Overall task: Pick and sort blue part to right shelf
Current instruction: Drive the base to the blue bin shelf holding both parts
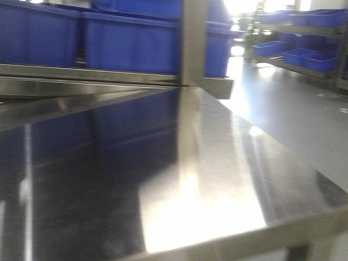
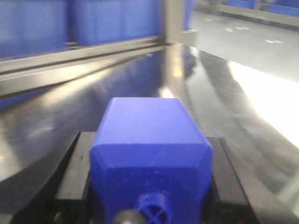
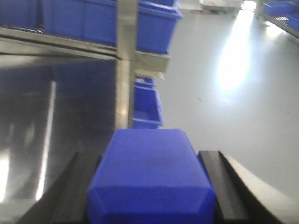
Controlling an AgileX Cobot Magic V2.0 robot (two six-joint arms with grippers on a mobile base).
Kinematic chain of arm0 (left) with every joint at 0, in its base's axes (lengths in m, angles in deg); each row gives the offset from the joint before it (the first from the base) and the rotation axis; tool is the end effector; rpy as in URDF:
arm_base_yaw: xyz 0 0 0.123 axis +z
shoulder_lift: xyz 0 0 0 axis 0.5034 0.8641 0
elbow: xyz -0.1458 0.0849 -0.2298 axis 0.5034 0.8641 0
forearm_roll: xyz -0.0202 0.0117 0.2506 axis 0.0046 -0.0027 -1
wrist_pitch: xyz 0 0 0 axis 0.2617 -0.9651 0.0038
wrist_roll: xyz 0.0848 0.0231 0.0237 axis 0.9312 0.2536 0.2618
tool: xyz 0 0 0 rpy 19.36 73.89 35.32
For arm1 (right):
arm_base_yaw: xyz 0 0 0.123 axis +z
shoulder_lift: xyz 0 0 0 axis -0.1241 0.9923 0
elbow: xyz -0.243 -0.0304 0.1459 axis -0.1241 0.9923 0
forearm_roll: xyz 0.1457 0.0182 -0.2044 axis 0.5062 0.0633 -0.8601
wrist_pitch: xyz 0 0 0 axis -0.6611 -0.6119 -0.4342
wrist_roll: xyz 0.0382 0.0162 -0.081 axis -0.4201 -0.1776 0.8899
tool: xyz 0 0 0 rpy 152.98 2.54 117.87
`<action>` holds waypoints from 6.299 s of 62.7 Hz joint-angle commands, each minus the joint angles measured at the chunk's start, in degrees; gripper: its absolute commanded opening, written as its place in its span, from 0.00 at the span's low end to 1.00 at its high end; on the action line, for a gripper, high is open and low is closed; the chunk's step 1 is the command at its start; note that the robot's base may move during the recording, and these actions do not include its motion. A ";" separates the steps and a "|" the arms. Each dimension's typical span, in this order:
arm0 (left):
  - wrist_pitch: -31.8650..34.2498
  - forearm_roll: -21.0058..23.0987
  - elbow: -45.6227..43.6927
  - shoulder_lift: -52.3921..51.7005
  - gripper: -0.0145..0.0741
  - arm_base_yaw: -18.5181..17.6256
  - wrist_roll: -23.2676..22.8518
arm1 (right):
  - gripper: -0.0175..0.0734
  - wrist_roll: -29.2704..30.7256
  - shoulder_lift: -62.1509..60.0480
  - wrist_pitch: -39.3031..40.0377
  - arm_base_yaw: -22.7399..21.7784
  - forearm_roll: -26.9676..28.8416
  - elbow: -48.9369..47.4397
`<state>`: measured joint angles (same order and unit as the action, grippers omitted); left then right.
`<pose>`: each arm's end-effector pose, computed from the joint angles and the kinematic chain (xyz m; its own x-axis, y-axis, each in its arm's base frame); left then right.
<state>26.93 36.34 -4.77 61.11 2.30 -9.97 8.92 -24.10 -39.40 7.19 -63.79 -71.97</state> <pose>0.0056 0.0090 0.2964 -0.1990 0.1407 -0.9698 0.3710 0.9268 0.0584 -0.0045 -0.0078 0.3066 -0.1822 -0.0526 -0.9818 -0.1806 0.9834 -0.0192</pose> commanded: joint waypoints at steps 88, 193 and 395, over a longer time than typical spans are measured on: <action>5.31 -0.05 -1.49 0.80 0.50 -0.17 -0.12 | 0.52 0.73 -0.30 5.27 -0.03 -0.53 -1.32; 5.31 -0.05 -1.49 0.80 0.50 -0.28 -0.12 | 0.52 0.73 -0.30 5.27 -0.03 -0.53 -1.32; 5.31 0.33 -1.49 0.80 0.50 -0.29 -0.12 | 0.52 0.73 -0.30 5.27 -0.03 -0.53 -1.32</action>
<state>27.01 36.76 -4.77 61.11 2.30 -9.97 8.92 -24.19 -39.55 7.22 -63.79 -71.97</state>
